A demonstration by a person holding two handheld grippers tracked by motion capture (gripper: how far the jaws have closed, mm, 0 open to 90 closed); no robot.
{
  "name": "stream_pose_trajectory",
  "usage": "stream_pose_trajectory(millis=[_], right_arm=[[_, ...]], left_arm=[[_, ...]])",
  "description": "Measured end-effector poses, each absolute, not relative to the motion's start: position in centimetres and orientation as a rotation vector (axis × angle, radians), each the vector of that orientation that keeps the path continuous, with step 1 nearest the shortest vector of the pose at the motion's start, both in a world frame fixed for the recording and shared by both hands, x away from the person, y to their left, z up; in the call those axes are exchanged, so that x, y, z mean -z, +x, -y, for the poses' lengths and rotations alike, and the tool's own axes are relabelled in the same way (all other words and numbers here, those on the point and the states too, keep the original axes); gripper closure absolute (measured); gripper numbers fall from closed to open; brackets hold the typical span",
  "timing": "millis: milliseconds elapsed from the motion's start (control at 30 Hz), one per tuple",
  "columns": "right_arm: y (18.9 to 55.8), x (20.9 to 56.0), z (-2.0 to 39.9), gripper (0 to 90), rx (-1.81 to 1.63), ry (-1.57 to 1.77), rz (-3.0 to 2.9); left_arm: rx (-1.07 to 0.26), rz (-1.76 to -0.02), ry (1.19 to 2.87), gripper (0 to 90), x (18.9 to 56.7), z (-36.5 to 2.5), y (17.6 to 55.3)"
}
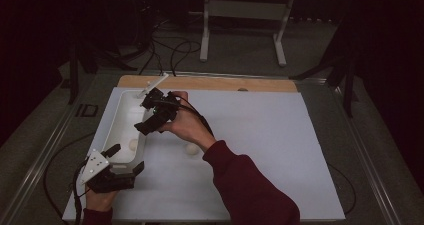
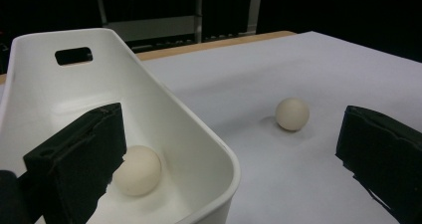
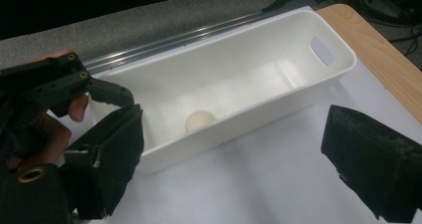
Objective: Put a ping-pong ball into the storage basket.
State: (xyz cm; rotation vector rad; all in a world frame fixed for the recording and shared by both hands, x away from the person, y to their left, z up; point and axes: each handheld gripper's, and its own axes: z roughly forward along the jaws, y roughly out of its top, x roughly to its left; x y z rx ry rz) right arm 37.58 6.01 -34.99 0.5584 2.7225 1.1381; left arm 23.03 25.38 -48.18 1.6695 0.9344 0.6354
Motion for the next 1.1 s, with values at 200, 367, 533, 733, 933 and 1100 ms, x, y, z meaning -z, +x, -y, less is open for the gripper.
stream_pose_trajectory(millis=[200, 367, 533, 733, 933, 1100], right_arm=[[37.5, 35.2, -5.1, 9.4, -1.131, 0.568, -2.711], [37.6, 35.4, -4.4, 9.4, -1.131, 0.581, -2.701], [37.7, 35.7, -3.7, 9.4, -1.135, 0.583, -2.693], [37.9, 36.2, -2.8, 9.4, -1.128, 0.604, -2.686], [38.1, 36.8, -2.0, 9.4, -1.11, 0.622, -2.681], [38.1, 37.2, -1.6, 9.4, -1.11, 0.639, -2.678]], left_arm=[[-0.638, -0.934, 1.671, 0.0, 48.2, -25.4, 23.0], [-0.637, -0.935, 1.671, 0.0, 48.2, -25.4, 23.0], [-0.638, -0.935, 1.672, 0.0, 48.2, -25.4, 23.0], [-0.639, -0.937, 1.671, 0.0, 48.2, -25.4, 23.0], [-0.641, -0.938, 1.671, 0.0, 48.2, -25.4, 23.0], [-0.641, -0.938, 1.672, 0.0, 48.2, -25.4, 23.0]])
